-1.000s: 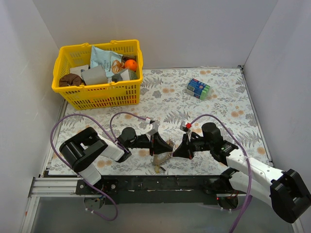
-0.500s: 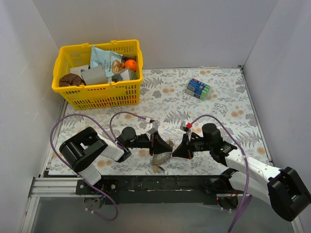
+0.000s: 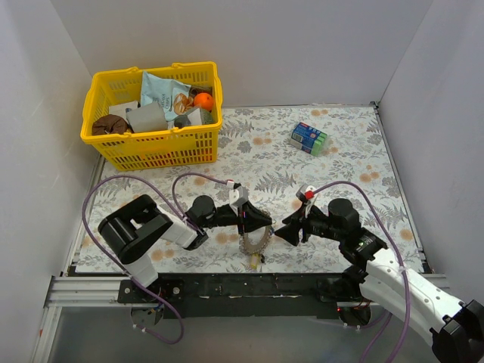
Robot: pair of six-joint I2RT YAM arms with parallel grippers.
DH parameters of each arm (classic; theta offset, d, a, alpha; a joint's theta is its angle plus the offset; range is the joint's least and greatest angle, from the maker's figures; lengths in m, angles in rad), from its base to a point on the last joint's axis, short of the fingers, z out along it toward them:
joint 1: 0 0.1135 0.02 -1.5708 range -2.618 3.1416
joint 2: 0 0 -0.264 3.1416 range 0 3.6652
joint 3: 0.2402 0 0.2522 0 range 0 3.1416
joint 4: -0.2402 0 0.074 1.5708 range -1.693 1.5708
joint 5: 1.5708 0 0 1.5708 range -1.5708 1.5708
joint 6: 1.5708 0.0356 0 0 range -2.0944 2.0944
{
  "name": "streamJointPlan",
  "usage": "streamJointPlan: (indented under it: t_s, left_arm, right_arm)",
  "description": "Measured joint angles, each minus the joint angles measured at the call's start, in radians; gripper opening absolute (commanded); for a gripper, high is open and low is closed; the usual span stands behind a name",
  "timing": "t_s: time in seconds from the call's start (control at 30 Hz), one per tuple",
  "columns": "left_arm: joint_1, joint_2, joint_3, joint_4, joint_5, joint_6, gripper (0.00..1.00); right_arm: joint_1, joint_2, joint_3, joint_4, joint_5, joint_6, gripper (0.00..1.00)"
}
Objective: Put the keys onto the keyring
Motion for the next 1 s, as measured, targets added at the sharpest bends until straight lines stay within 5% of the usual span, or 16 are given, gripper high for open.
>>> streamJointPlan:
  t_s: [0.1,0.23,0.27,0.53,0.8,1.0]
  left_arm:
    - [0.0,0.035,0.047,0.001,-0.035,0.032,0.34]
    - [0.002,0.077,0.105,0.009,-0.081,0.066,0.92]
    - [0.003,0.083,0.109,0.01,-0.094,0.068,0.98]
    - [0.026,0.043,0.147,-0.119,-0.198,0.087,0.98]
    - [0.032,-0.01,0.513,-0.779,-0.377,0.053,0.98]
    - [0.032,-0.019,0.558,-1.026,-0.577,-0.045,0.98]
  right_arm:
    - [0.0,-0.01,0.0,-0.023,0.049,0.003,0.74]
    - [0.0,-0.007,0.003,-0.068,0.093,0.003,0.8]
    - [0.0,-0.006,0.007,-0.077,0.1,0.003,0.81]
    - [0.0,-0.021,0.063,-0.138,0.179,0.003,0.91]
    - [0.0,0.03,0.174,-0.174,0.313,0.027,0.94]
    - [0.0,0.044,0.192,-0.2,0.475,0.056,0.95]
